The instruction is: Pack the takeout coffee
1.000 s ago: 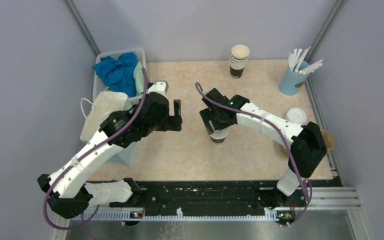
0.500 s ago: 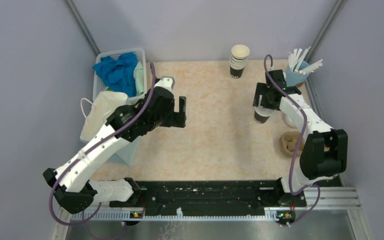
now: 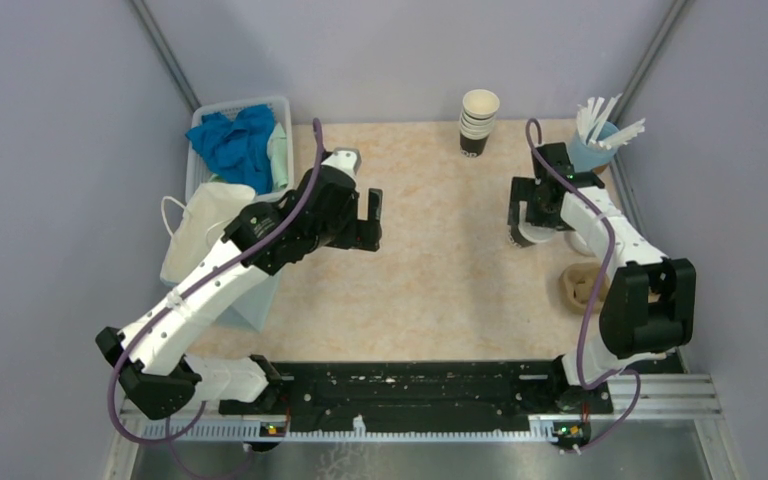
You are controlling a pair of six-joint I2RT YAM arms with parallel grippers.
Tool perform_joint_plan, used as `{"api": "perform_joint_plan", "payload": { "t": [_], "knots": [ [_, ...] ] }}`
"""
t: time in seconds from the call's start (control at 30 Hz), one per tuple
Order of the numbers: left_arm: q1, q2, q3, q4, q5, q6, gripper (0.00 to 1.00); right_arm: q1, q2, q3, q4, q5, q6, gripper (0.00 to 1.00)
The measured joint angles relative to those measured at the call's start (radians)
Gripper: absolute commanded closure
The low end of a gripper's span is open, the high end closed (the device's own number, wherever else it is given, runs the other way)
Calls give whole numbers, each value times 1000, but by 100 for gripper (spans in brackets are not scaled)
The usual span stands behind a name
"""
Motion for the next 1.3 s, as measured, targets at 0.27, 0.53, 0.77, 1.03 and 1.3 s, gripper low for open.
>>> {"api": "perform_joint_plan", "payload": {
  "t": [0.27,0.53,0.77,1.03,1.3],
  "knots": [
    [4,1,14,15,49,-6,2,1,-19,104,-77,-26,-34,1],
    [5,-29,8,21,108,-63,2,1,-20,153,-103,-25,-52,1],
    [5,-106,-22,20,118,-99,2,1,-51,150,-125,-53,-50,4],
    [5,-103,-57,25,174,-126,2,-107,-208,31,-128,-39,59,9],
    [5,-61,-76,39,293,-172,2,-484,-284,-65,-243,180,474,16]
  ]
}}
